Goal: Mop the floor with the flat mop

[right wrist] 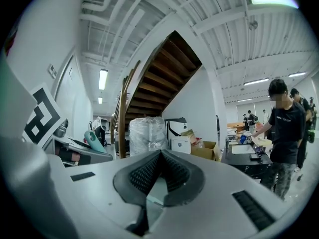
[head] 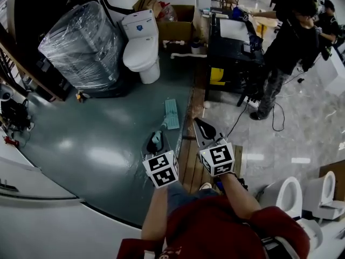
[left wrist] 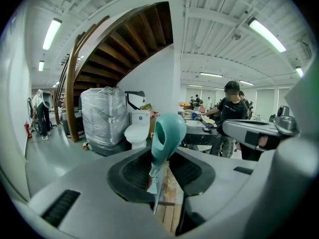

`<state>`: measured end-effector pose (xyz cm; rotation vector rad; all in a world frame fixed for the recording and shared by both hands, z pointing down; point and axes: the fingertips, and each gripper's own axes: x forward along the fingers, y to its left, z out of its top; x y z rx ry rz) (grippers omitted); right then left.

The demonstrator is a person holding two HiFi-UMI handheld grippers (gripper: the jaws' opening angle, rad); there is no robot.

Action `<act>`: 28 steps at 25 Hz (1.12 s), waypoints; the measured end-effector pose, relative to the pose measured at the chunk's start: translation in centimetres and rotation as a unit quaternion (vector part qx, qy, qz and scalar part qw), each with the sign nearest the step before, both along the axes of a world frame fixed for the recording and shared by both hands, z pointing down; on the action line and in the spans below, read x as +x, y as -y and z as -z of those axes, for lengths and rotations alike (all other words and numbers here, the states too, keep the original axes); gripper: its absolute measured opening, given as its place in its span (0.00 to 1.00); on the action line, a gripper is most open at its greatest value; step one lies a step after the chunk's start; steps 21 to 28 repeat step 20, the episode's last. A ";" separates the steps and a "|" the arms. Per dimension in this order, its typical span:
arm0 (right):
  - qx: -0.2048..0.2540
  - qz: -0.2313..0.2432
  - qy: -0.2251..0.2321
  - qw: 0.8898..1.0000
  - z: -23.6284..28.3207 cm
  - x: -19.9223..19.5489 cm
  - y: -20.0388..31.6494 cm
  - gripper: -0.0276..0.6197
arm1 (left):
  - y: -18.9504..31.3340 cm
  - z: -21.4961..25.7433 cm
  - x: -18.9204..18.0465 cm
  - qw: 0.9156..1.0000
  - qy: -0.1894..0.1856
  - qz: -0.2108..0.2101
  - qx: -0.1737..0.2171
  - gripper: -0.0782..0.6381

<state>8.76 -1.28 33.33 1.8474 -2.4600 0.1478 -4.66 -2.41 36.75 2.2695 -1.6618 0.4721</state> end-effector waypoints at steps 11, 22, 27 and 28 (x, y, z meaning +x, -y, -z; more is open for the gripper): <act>0.004 -0.012 -0.009 1.000 0.3 1.9 0.7 0.07 | 1.5 -0.3 1.0 1.000 -0.004 -0.001 0.003 0.28; 0.002 -0.023 -0.017 1.000 0.2 3.5 0.5 0.07 | 2.1 -0.4 2.2 1.000 -0.003 -0.005 0.012 0.28; 0.002 -0.023 -0.017 1.000 0.2 3.5 0.5 0.07 | 2.1 -0.4 2.2 1.000 -0.003 -0.005 0.012 0.28; 0.002 -0.023 -0.017 1.000 0.2 3.5 0.5 0.07 | 2.1 -0.4 2.2 1.000 -0.003 -0.005 0.012 0.28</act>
